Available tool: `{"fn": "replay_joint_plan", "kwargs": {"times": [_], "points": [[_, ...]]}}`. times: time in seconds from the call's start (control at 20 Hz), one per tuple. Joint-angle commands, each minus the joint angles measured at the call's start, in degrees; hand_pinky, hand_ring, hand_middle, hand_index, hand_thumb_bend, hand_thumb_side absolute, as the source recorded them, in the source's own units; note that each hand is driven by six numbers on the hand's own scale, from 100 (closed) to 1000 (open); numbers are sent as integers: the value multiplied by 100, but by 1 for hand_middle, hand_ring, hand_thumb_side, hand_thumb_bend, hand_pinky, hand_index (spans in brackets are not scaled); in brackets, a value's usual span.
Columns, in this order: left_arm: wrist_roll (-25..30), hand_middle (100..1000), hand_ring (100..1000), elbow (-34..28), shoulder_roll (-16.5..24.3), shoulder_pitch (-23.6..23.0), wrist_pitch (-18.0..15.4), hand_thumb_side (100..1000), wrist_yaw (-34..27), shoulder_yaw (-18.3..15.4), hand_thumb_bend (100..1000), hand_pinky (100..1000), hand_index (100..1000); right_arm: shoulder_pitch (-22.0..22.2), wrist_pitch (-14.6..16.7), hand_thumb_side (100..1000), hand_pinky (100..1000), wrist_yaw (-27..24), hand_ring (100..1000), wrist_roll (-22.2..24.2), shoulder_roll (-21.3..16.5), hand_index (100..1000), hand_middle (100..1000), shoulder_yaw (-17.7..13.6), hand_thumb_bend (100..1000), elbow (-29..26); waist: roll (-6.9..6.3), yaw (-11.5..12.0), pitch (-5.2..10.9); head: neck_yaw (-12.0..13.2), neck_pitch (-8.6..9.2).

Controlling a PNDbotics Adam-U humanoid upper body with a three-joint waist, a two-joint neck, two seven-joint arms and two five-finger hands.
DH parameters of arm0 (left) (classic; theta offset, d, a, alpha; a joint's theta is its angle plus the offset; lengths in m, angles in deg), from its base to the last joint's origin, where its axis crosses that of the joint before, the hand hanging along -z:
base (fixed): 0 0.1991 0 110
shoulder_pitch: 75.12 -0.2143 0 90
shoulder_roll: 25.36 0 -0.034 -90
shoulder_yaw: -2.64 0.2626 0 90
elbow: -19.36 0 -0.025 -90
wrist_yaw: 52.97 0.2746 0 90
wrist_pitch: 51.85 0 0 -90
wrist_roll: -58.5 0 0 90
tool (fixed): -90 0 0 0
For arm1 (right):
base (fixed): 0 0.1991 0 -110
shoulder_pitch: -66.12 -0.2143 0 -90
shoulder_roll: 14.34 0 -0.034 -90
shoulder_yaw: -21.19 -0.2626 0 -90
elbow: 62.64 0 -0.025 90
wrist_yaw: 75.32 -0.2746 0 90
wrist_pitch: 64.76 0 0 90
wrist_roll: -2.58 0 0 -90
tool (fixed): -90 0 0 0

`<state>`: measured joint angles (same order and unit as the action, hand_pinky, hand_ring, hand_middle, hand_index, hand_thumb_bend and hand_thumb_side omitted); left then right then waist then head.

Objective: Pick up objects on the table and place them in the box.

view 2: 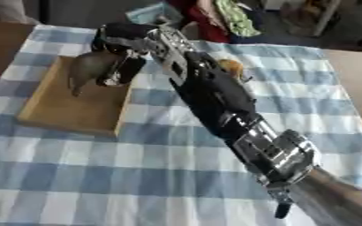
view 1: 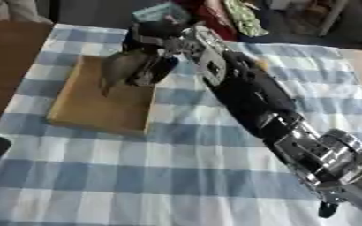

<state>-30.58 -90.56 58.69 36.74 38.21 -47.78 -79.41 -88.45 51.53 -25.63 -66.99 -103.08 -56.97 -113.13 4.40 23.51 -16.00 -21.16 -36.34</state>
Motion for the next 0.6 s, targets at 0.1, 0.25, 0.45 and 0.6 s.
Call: {"fn": "replay_joint_plan", "kwargs": {"times": [0.1,0.25,0.45,0.6], "points": [[38,515,537,-137,17,110,-3,318,-42,20,799,534,675,-154,-125,354,454,545,478,-480,76,583,469,-157,336,223,-19,58,74,-81,98],[60,515,536,-146,6,135,-4,318,-51,39,800,534,674,-132,-222,374,457,865,481,-745,172,598,480,-211,359,399,-1,136,46,-128,107],[67,515,536,-149,-8,150,-2,317,-60,47,801,534,674,-107,-223,404,461,1159,485,-934,299,623,495,-211,386,538,14,195,24,-163,108],[76,514,536,-146,-16,156,-2,317,-62,56,801,534,674,-86,-167,411,457,1266,484,-966,384,625,494,-193,383,584,23,208,17,-179,106]]}}
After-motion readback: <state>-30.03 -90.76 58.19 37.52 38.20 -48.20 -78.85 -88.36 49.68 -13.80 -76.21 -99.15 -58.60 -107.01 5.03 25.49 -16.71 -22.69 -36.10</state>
